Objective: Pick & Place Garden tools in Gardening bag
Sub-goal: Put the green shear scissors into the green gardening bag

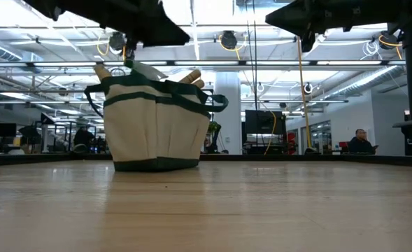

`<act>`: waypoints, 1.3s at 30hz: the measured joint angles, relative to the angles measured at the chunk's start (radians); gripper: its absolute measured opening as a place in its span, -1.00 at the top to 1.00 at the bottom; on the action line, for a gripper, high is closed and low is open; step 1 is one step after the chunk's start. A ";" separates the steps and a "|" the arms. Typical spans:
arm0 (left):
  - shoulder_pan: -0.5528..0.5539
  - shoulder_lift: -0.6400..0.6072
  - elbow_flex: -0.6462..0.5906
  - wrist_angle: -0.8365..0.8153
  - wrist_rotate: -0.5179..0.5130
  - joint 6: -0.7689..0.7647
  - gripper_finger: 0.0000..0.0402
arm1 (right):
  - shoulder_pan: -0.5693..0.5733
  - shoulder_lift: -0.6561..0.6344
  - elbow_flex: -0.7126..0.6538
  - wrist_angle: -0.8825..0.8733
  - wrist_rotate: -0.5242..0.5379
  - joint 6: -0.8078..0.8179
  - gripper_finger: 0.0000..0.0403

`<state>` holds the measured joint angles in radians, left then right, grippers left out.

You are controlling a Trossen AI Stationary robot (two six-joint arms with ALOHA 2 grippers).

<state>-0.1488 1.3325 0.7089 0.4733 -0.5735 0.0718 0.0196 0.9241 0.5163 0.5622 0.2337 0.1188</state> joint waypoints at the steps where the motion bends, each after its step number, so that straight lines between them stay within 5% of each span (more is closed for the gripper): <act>1: -0.006 -0.007 -0.001 0.013 0.000 0.014 0.49 | 0.000 0.000 0.000 0.003 0.000 0.000 0.99; 8: -0.040 -0.070 0.001 0.143 0.056 0.050 0.49 | 0.000 0.000 0.000 0.015 -0.006 0.074 0.99; 14: -0.091 -0.181 0.001 0.122 0.058 0.047 0.49 | 0.000 0.000 0.000 0.016 -0.151 0.097 0.99; 20: -0.152 -0.309 0.001 -0.059 0.060 0.048 0.49 | 0.009 0.000 0.000 0.017 -0.303 0.041 0.99; 26: -0.167 -0.428 0.001 -0.331 0.058 -0.063 0.49 | 0.057 0.000 0.000 -0.011 -0.317 -0.048 1.00; 32: -0.167 -0.516 0.001 -0.487 0.050 -0.110 0.49 | 0.115 0.000 0.036 -0.235 -0.317 -0.063 1.00; 39: -0.166 -0.577 0.001 -0.627 0.031 -0.141 0.49 | 0.210 0.010 0.243 -0.678 -0.282 -0.109 1.00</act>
<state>-0.3145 0.7551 0.7101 -0.1538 -0.5423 -0.0694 0.2291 0.9346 0.7589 -0.1155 -0.0488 0.0097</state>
